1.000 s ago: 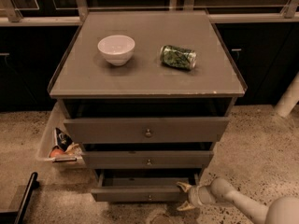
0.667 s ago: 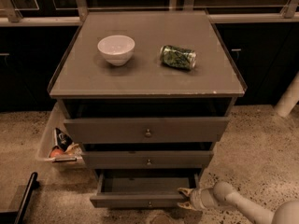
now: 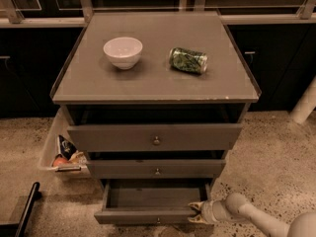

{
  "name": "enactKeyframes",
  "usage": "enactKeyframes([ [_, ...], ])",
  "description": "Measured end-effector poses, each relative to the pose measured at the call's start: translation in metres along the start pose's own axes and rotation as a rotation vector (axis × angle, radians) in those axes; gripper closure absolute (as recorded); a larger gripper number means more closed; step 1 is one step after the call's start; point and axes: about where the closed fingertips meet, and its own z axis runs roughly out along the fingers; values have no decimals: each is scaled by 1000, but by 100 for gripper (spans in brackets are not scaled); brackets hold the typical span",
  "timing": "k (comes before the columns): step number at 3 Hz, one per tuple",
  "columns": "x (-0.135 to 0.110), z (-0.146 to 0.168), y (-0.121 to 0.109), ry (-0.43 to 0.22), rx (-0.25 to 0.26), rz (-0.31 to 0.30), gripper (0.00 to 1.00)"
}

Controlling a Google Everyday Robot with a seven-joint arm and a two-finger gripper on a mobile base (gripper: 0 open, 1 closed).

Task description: Open bottom drawer

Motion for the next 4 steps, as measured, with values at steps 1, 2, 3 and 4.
enactKeyframes([
  [1, 0, 0, 0, 0, 0, 0, 65],
  [2, -5, 2, 5, -23, -10, -14, 42],
  [3, -2, 1, 26, -47, -39, -16, 44],
  [4, 0, -8, 46, -65, -52, -19, 67],
])
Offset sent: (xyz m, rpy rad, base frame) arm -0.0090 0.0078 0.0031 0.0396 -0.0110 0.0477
